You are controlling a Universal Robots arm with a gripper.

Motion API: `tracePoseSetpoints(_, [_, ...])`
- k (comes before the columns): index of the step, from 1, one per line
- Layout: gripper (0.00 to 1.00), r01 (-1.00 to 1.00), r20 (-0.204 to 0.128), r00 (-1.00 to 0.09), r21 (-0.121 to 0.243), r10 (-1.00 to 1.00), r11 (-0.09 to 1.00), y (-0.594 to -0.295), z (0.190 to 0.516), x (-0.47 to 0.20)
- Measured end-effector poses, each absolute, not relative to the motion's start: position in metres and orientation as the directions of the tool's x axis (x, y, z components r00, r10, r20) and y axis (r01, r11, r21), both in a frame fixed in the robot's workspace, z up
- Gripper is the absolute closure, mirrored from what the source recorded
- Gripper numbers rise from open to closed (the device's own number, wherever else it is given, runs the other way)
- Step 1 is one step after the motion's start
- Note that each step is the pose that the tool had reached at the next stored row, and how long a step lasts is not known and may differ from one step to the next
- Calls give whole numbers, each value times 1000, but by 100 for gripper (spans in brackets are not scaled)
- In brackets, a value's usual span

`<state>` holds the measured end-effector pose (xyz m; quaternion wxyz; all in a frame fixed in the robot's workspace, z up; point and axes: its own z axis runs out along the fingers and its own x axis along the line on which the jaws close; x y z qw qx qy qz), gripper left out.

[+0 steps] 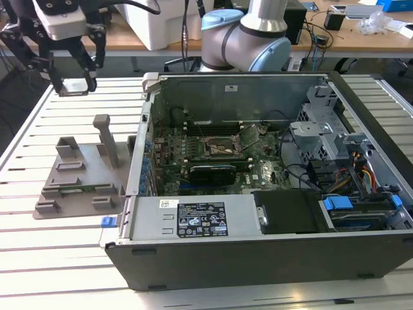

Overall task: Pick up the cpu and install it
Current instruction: 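Pick up the cpu and move it towards the insertion slot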

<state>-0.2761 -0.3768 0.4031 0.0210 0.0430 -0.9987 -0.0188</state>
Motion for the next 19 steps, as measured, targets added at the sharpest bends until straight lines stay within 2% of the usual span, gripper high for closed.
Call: tracePoseSetpoints(19, [45, -84, 78, -993, 42, -87, 996, -376, 396, -163])
